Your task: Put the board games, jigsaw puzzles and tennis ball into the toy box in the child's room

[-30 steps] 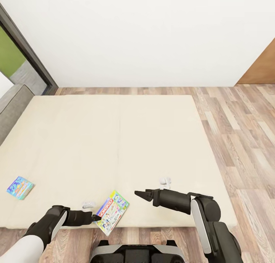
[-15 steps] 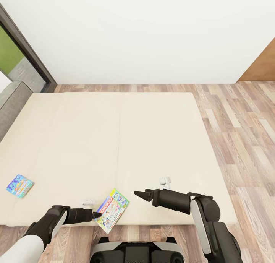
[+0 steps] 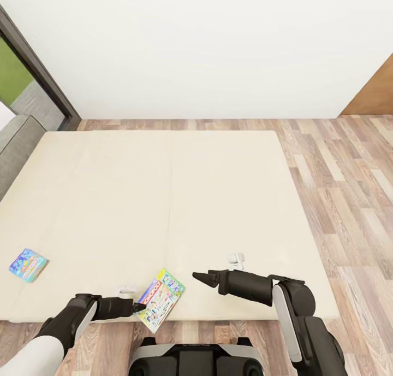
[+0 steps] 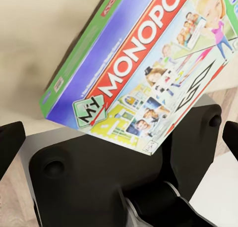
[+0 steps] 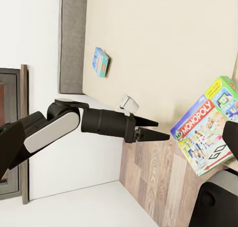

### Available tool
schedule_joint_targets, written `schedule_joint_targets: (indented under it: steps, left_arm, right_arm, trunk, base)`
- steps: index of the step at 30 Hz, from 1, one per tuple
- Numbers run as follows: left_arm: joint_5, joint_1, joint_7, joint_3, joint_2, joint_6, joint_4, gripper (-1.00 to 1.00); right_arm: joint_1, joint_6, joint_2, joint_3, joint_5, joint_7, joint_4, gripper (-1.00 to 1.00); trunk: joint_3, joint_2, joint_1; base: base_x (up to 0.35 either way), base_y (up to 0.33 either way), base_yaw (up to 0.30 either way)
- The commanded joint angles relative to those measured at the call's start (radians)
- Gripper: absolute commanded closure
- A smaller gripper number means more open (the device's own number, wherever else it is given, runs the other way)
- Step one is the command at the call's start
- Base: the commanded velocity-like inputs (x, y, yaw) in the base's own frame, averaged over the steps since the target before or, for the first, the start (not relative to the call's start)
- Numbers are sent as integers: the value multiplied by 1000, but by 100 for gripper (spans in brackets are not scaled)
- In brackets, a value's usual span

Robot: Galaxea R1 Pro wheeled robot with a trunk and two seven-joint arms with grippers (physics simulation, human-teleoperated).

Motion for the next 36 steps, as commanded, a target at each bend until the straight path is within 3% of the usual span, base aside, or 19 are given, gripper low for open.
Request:
schedule_joint_targets:
  steps: [1,11,18,36]
  left_arm:
    - [-1,0,-4,1,1,7,-1,-100]
    - [-2,0,1,1,5,-1,-2,-100]
    - [-1,0,37,5,4,-35,-3,-100]
    - [1,0,50,3,-4,-60,-13,-100]
  right_arm:
    - [-1,7,1,-2,-5,0,0,-100]
    - [0,8,1,-2,-6,6,-1,-100]
    - [1,8,1,-2,-6,8,-1,-100]
    - [1,10,1,-2,-6,9,-1,-100]
  trunk:
    - [-1,-2,1]
    - [-1,-2,1]
    - [-3,-2,1]
    - [-25,-2,1]
  base:
    - [0,0,0]
    - [0,0,0]
    - [0,0,0]
    - [0,0,0]
